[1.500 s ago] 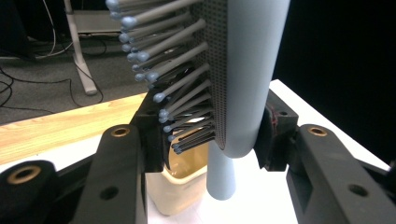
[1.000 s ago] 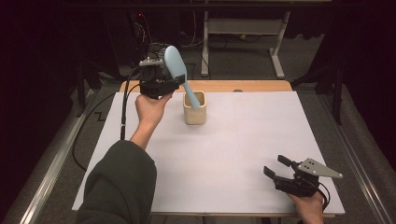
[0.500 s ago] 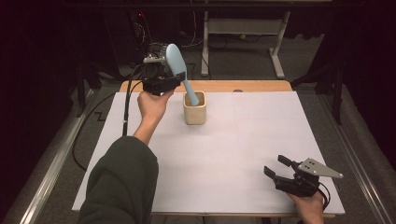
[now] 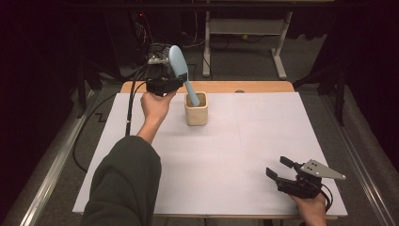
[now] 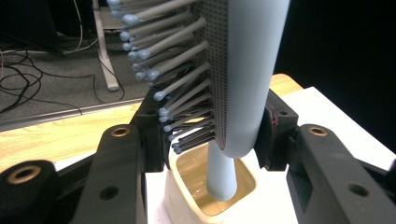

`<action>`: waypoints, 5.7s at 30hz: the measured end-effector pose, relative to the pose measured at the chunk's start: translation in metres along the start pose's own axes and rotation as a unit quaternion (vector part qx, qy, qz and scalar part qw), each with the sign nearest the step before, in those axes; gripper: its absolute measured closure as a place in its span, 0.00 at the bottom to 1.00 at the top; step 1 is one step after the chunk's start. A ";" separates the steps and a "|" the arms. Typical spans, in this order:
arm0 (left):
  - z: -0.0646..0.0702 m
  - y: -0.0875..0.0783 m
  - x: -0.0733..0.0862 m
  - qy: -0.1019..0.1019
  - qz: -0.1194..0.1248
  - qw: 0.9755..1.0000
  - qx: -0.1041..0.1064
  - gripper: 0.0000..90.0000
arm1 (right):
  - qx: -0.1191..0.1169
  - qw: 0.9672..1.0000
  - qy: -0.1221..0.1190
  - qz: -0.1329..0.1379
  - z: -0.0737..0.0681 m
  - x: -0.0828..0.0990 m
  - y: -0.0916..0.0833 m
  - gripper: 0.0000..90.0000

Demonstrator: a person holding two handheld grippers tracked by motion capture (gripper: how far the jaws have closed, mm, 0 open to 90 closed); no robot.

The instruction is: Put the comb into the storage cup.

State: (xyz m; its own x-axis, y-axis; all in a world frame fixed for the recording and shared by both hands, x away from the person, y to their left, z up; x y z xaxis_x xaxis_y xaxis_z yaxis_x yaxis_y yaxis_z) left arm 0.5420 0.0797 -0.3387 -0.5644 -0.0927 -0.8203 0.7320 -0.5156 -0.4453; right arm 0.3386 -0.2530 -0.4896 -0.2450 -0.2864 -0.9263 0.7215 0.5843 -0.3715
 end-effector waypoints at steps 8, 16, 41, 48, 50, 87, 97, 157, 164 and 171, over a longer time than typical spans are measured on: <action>-0.001 0.008 0.002 -0.003 -0.006 1.000 0.000 0.60 | 0.000 1.000 -0.001 0.001 -0.001 0.000 0.000 0.28; 0.000 0.016 0.008 0.001 -0.014 1.000 -0.002 0.60 | -0.001 1.000 -0.003 0.004 -0.001 -0.001 -0.001 0.28; 0.006 0.038 0.026 0.005 -0.043 0.999 0.000 0.60 | -0.002 1.000 -0.005 0.005 -0.002 -0.002 -0.001 0.28; 0.006 0.042 0.030 0.006 -0.048 0.999 -0.002 0.60 | -0.002 1.000 -0.005 0.005 -0.002 -0.002 0.000 0.28; 0.006 0.043 0.032 0.008 -0.050 0.999 -0.002 0.60 | -0.002 1.000 -0.004 0.005 -0.002 -0.002 0.000 0.28; -0.005 0.056 0.055 -0.004 -0.067 0.998 -0.012 0.60 | -0.001 1.000 -0.011 0.005 -0.004 -0.002 0.001 0.29; -0.006 0.056 0.057 0.000 -0.074 0.997 -0.018 0.59 | -0.001 1.000 -0.014 0.000 -0.005 -0.001 0.003 0.29; -0.018 0.051 0.058 0.045 -0.083 0.993 -0.065 0.36 | -0.003 1.000 -0.014 0.000 -0.005 -0.002 0.003 0.29; -0.021 0.048 0.059 0.047 -0.081 0.994 -0.062 0.33 | -0.003 1.000 -0.014 0.001 -0.005 -0.002 0.003 0.29; -0.022 0.041 0.059 0.050 -0.080 0.994 -0.058 0.33 | -0.002 1.000 -0.015 0.002 -0.005 -0.002 0.003 0.29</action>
State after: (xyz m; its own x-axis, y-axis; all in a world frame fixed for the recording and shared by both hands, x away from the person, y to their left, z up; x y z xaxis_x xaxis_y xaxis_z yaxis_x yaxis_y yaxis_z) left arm 0.5473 0.0715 -0.4133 -0.6412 0.0699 -0.7642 0.6782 -0.4143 -0.6069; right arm 0.3380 -0.2467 -0.4891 -0.2234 -0.3064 -0.9253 0.7198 0.5883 -0.3686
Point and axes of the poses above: each handheld gripper's, and its own axes: y roughly forward along the jaws, x roughly out of its underside, z roughly to its right, the point moved 9 cm from there along y, roughly forward along the jaws, and after that the axes turned 11 degrees about -y, right-handed, at the moved point
